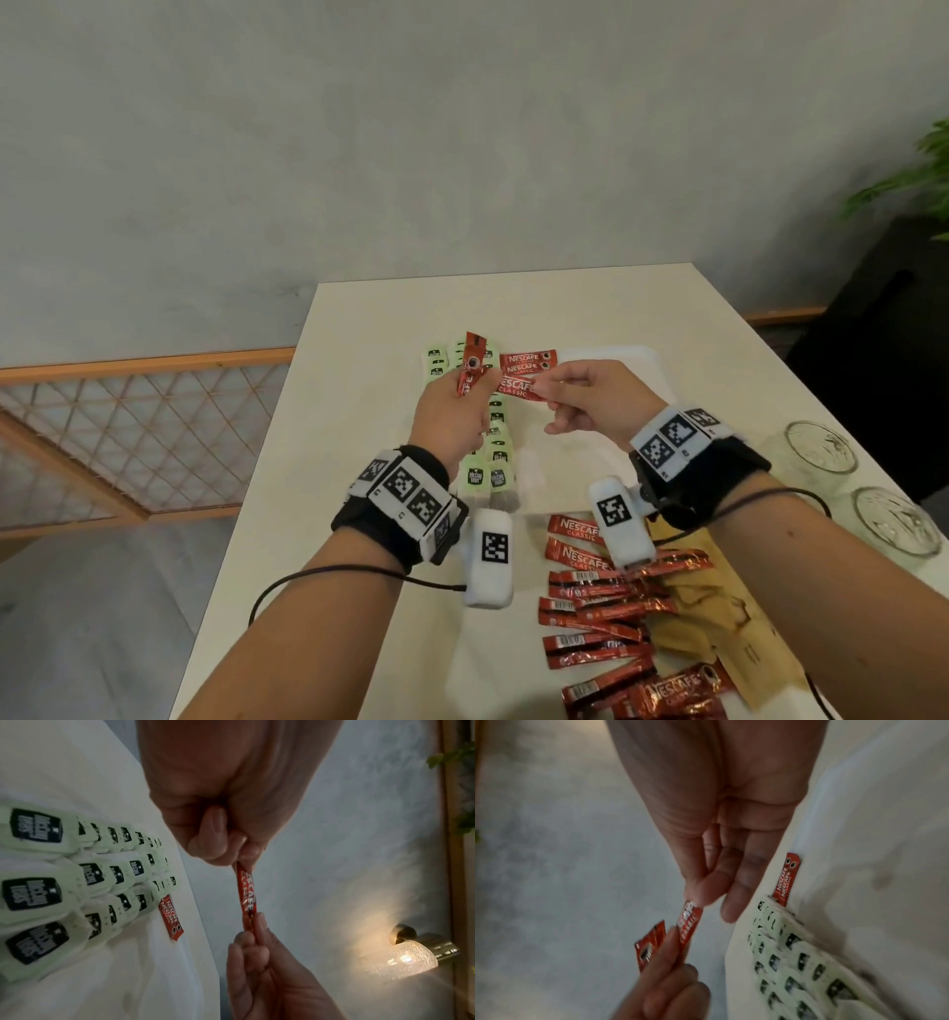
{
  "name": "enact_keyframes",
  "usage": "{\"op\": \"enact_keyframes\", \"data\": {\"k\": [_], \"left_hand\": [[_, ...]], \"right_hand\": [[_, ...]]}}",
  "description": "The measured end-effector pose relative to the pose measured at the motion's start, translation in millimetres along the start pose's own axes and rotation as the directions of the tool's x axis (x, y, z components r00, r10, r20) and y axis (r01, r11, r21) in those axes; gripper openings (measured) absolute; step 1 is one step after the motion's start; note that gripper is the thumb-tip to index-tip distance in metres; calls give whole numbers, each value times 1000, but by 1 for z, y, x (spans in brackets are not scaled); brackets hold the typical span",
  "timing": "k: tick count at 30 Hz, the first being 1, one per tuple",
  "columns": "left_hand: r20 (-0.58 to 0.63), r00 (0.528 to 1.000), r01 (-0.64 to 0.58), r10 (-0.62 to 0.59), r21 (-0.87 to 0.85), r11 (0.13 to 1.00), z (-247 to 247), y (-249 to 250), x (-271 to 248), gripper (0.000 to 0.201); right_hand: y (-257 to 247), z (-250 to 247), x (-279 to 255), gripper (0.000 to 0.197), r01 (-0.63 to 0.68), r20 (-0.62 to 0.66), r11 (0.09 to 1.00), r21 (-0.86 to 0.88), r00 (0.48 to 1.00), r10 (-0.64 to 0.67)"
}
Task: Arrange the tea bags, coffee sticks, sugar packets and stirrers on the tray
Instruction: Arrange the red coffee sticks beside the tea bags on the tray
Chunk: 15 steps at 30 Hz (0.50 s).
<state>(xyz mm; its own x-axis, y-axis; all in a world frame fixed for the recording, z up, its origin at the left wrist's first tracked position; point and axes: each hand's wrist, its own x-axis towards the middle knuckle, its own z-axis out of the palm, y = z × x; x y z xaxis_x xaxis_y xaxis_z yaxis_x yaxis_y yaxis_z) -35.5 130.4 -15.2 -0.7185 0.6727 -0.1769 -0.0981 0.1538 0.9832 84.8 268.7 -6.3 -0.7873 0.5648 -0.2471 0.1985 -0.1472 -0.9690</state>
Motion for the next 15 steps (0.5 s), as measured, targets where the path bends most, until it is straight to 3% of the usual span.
{"op": "enact_keyframes", "data": {"k": [3, 6, 8, 12, 15], "left_hand": [[-24, 1000, 7, -8, -27, 1000, -1, -1, 13, 21], [-63, 998, -8, 10, 28, 1000, -7, -3, 29, 22], [-99, 995, 8, -3, 41, 999, -12, -5, 39, 27], [-126, 991, 49, -45, 26, 998, -19, -9, 58, 24], [-137, 989, 51, -48, 18, 999, -21, -12, 68, 27]], "right_hand": [[2, -13, 18, 18, -53, -15, 974, 220, 998, 58], [5, -36, 41, 20, -72, -83, 952, 296, 991, 101], [11, -49, 57, 16, -122, -173, 964, 235, 971, 165], [32, -57, 88, 8, -356, -297, 934, 11, 891, 343], [49, -58, 114, 10, -445, -364, 877, -179, 858, 361]]}}
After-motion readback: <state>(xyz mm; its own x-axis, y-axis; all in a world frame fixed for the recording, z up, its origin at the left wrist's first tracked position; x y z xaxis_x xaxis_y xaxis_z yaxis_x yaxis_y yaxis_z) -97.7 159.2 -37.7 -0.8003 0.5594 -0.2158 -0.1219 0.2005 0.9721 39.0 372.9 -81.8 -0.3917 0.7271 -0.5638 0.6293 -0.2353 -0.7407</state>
